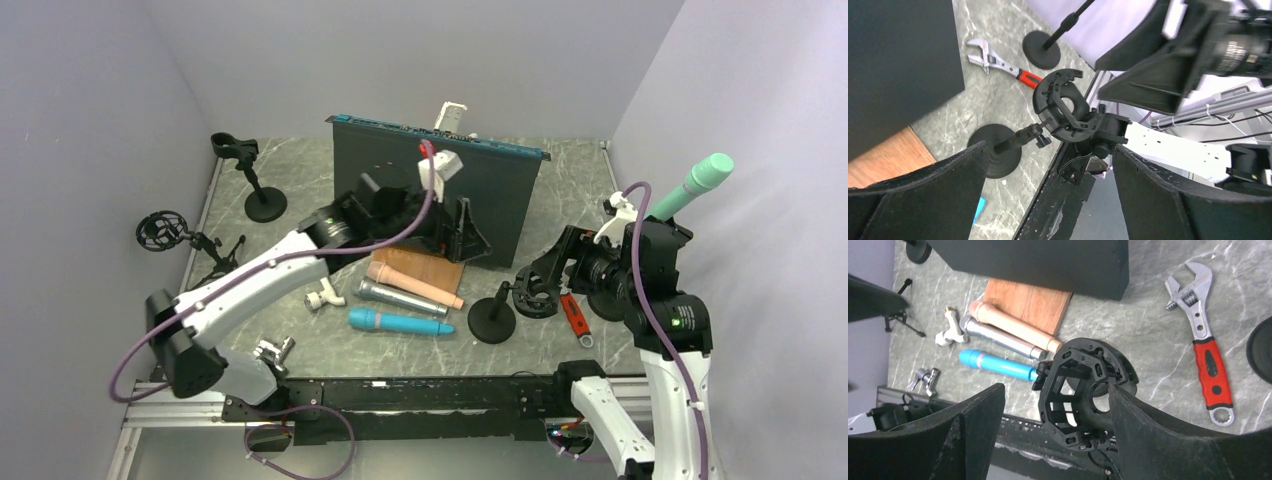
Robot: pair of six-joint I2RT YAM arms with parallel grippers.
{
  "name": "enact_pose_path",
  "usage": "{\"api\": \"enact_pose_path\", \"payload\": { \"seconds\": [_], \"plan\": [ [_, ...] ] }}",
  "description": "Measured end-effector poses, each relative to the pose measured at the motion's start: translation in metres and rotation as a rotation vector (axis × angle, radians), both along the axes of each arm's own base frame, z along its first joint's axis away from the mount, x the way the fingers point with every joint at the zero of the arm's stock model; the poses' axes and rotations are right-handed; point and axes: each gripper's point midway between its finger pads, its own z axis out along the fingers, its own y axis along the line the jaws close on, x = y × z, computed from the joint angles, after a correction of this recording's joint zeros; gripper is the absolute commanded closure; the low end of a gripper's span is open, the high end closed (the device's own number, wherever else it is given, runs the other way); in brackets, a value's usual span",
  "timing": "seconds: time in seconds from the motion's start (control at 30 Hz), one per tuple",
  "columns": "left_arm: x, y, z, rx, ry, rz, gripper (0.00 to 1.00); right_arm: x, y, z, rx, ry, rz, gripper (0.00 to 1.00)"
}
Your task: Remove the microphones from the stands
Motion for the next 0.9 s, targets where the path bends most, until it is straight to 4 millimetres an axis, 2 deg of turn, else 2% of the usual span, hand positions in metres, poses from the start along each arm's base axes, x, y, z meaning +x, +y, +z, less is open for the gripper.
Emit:
{"api": "enact_pose_path", "payload": {
  "seconds": [0.1, 0.2, 0.5, 0.6, 0.73, 0.8, 0.9],
  "plan": [
    [-0.006, 0.022, 0.032, -0.048, -0.076, 0.015, 0.01, -0.003, 0.003, 0.000, 0.008, 0.035, 0.020, 0.22],
    [-0.011, 0.043, 0.052, -0.057, -0.148, 0.042, 0.01, -0.006, 0.005, -0.005, 0.013, 0.082, 0.026, 0.23],
    [-0.005, 0.117, 0.083, 0.032, -0.397, 0.210, 0.01, -0.011, 0.012, -0.012, 0.045, 0.159, 0.029, 0.26],
    [-0.003, 0.135, 0.092, 0.048, -0.470, 0.254, 0.00, -0.011, 0.020, -0.013, 0.045, 0.179, 0.048, 0.26],
    [0.002, 0.148, 0.085, 0.092, -0.527, 0.282, 0.01, -0.014, 0.039, -0.024, -0.004, 0.239, 0.104, 0.25],
    [0.007, 0.151, 0.071, 0.135, -0.536, 0.291, 0.01, -0.015, 0.048, -0.030, -0.050, 0.272, 0.124, 0.25],
    [0.015, 0.155, 0.042, 0.218, -0.532, 0.299, 0.00, -0.010, 0.050, -0.038, -0.148, 0.308, 0.089, 0.26]
  ]
}}
